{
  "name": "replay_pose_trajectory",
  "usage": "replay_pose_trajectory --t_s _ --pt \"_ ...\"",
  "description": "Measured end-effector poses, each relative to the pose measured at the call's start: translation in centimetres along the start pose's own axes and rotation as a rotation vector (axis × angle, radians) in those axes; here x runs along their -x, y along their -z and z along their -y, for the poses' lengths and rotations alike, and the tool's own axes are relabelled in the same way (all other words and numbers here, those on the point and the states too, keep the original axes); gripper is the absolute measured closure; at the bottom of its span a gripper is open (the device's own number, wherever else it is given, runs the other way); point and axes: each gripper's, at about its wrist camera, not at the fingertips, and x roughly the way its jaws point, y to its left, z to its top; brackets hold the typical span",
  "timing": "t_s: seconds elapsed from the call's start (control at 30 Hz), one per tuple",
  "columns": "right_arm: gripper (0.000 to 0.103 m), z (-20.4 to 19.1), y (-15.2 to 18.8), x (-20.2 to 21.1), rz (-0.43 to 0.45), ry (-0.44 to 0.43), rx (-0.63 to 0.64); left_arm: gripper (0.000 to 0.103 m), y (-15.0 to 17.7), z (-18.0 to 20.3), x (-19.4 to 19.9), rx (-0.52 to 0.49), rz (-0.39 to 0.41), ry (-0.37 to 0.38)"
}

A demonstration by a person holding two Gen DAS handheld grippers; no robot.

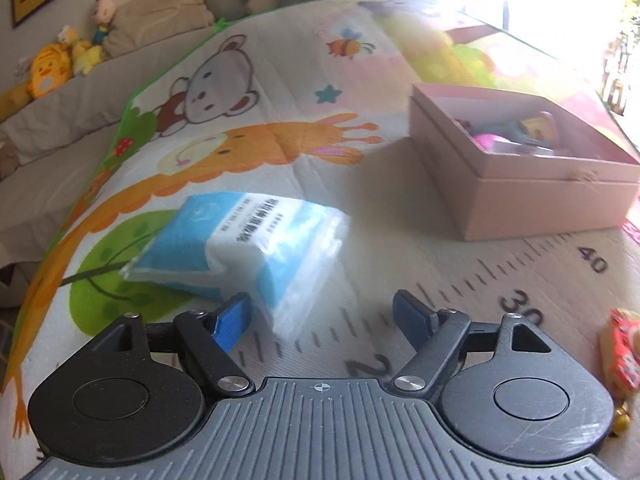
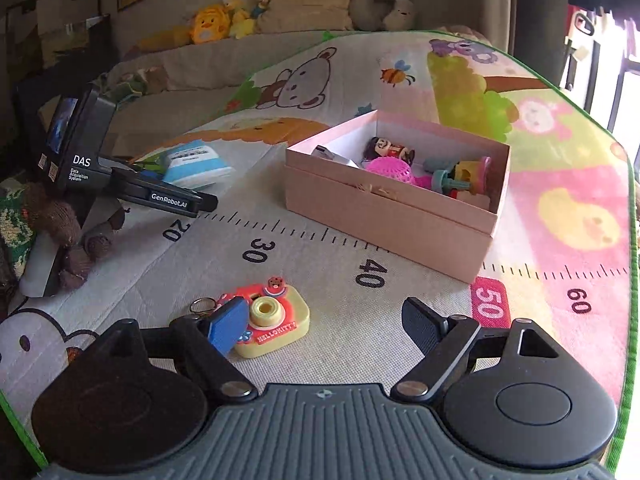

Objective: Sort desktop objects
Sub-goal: 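Grasp the blue wet-wipes pack with the left gripper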

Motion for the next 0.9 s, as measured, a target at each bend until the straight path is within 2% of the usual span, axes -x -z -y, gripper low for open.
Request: replay_pose_trajectory --t_s 0.1,0.27,0.3,0.33,0.43,0.5,0.6,0.63,0.7,0.77,0.8,0.9 --pt "0.019 -1.2 -0.4 -1.1 -0.032 -0.061 0.048 0.007 1.2 1.4 1.1 -0.029 0.002 0.101" --pt "0.027 -1.8 -0.4 -2.9 -0.062 -0.115 0.042 0.004 2.3 2.5 2.5 -0.070 0.042 0.121" --pt "0.036 -1.6 -0.6 -3.2 -0.070 -0.125 0.025 0.004 2.4 2.5 2.6 -0.071 0.049 0.119" --pt "0.039 -1.2 -0.8 -3.5 -0.077 -0.131 0.006 0.003 2.4 2.5 2.8 -0.069 0.060 0.116" --pt "0.039 -0.5 -1.2 -3.9 -0.086 -0.134 -0.040 0.003 2.3 2.3 2.6 -0.049 0.056 0.113" --pt "0.039 -0.3 -1.2 -3.8 -0.073 -0.092 -0.038 0.002 2.3 2.0 2.6 -0.032 0.054 0.110" --pt "0.039 0.7 -1.1 -3.2 -0.055 0.051 -0.048 0.002 2.4 1.8 2.7 -0.017 0.056 0.105" --pt "0.039 1.3 -0.9 -3.1 -0.066 0.069 -0.073 0.002 2.4 1.8 2.8 -0.016 0.058 0.103" --pt "0.039 2.6 -0.2 -2.4 -0.088 0.038 -0.134 0.002 2.4 1.9 2.8 -0.019 0.063 0.098" --pt "0.035 2.7 0.8 -1.6 -0.093 0.020 -0.139 0.001 2.4 2.0 2.8 -0.027 0.065 0.096" --pt "0.032 2.4 1.2 -1.2 -0.090 0.029 -0.125 0.001 2.3 2.1 2.8 -0.030 0.063 0.094" --pt "0.032 1.2 2.1 -0.9 -0.076 0.098 -0.052 0.001 2.3 2.2 2.7 -0.036 0.052 0.085"
